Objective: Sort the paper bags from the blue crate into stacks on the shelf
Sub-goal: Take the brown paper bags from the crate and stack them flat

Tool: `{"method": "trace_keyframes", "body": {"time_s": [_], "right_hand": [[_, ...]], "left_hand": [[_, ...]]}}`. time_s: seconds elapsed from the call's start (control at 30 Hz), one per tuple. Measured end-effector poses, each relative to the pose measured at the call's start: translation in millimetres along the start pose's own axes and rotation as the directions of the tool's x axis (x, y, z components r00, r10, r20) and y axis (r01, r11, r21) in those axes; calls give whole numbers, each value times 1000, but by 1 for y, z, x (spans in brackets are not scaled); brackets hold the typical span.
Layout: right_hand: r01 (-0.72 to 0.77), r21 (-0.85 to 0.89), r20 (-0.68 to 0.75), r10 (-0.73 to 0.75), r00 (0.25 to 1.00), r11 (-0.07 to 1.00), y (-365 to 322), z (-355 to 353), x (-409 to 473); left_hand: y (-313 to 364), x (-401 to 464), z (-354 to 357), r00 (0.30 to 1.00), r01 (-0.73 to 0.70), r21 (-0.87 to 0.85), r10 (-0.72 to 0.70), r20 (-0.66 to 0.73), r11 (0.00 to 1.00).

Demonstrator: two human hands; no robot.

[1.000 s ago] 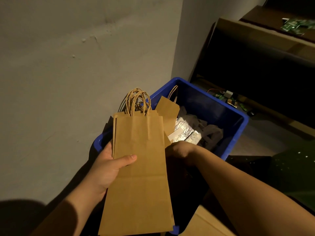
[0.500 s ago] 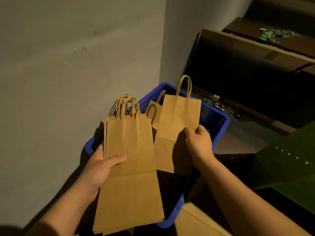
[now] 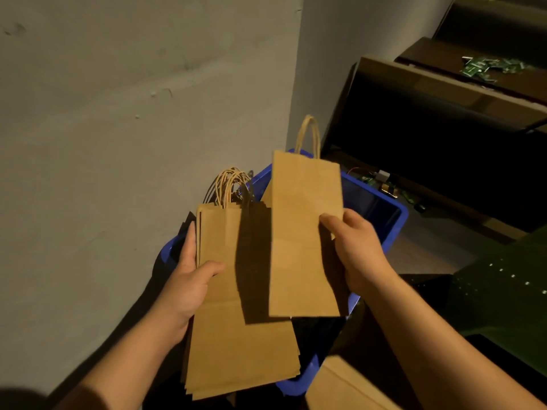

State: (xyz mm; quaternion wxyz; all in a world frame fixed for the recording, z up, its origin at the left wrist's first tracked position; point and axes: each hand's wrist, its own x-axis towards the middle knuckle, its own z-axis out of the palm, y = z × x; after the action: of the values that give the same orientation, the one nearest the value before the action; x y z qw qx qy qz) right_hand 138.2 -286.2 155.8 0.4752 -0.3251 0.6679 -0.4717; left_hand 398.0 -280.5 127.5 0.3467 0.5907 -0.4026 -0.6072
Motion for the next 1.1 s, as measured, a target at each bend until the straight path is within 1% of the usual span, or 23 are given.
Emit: {"method": "trace_keyframes", "body": {"time_s": [0.03, 0.1, 0.2, 0.33, 0.47, 0.53, 0.63, 0.73, 0.8, 0.87, 0.9, 0.93, 1.0, 1.1], "right_hand": [[-13, -5, 51, 13, 999, 1000, 4, 6, -5], [-17, -39, 107, 21, 994, 999, 14, 21, -14], [4, -60, 120, 3, 993, 998, 23, 38, -25], [46, -117, 183, -24, 983, 992, 31, 50, -36], [83, -152, 198, -52, 979, 985, 35, 60, -44], [90, -165, 223, -51, 973, 982, 40, 63, -45], [120, -272, 223, -59, 973, 955, 47, 67, -45], [135, -315, 222, -65, 973, 939, 45, 67, -45], [83, -244, 201, -33, 979, 966, 36, 65, -42], [-50, -96, 144, 64, 988, 994, 25, 63, -29], [-119, -25, 98, 121, 988, 993, 21, 62, -16], [-179, 10, 45, 179, 983, 984, 18, 62, -2], [-241, -22, -26, 240, 970, 970, 14, 62, 29], [-242, -141, -27, 241, 970, 960, 18, 64, 72]], "left_hand": [[0, 0, 1, 1000, -11, -19, 11, 0, 1000], [-1, 1, 2, 999, -34, -40, 34, -7, 999], [-4, 1, 1, 998, -56, -46, 56, -1, 997], [-4, 2, 2, 997, -80, -26, 80, 13, 996], [-5, 1, 2, 996, -76, -16, 76, -38, 997], [-4, 2, 2, 998, -59, -43, 58, -22, 997], [-3, 1, 1, 999, -31, -96, 33, 18, 995], [-5, 1, -5, 999, -25, -17, 25, 24, 1000], [-7, 1, -8, 1000, -1, -18, 1, 6, 1000], [-9, 0, -10, 1000, 20, -25, -20, -2, 999], [-10, 0, -10, 1000, 22, -34, -22, 1, 999], [-11, -1, -10, 1000, 24, -42, -24, 3, 999], [-13, 0, -10, 1000, 23, -65, -23, 4, 998], [-16, 1, -10, 1000, 29, -71, -29, 3, 997]]}}
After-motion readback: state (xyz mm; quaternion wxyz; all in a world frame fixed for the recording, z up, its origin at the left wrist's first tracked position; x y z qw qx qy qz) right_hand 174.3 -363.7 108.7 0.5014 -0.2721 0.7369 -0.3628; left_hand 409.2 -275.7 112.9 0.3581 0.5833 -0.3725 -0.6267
